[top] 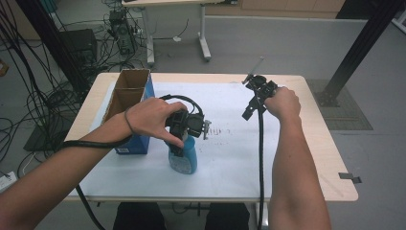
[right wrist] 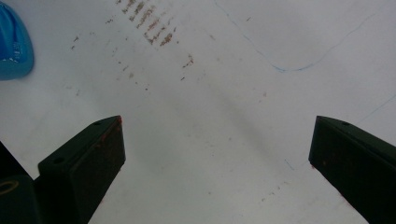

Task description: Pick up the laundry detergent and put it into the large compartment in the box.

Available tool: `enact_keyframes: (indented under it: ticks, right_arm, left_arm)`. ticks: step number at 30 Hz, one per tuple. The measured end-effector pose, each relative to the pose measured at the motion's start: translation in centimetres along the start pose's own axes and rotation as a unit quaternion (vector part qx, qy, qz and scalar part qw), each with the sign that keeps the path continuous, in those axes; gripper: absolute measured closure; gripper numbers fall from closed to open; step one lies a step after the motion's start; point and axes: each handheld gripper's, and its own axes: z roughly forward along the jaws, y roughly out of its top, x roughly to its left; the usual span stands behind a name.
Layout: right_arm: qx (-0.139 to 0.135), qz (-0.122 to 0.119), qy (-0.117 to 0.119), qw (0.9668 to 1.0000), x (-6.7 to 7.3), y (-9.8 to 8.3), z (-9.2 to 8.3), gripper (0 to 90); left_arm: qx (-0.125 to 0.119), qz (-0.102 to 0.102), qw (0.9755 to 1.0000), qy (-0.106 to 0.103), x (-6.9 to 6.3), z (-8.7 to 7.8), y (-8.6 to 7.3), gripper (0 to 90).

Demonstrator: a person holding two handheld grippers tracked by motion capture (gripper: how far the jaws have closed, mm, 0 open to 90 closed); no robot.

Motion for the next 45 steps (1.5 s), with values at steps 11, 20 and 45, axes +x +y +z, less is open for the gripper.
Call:
enact_keyframes:
  ticks: [11, 20, 45]
  right_arm:
    - [-0.002, -0.001, 0.001, 1.0, 0.03, 0.01, 0.02, 3.6]
    - [-0.003, 0.0, -0.001, 1.0, 0.11, -0.06, -0.07, 3.7]
    - [-0.005, -0.002, -0.007, 1.0, 0.7, -0.2, -0.56, 3.6]
  left_arm:
    - [0.003, 0.001, 1.0, -0.001, 0.03, -0.01, 0.16, 35.4]
    - [0.003, 0.001, 1.0, -0.003, 0.17, 0.0, 0.11, 35.5]
    - [-0.004, -0.013, 0.9999, 0.003, -0.08, -0.03, -0.23, 35.6]
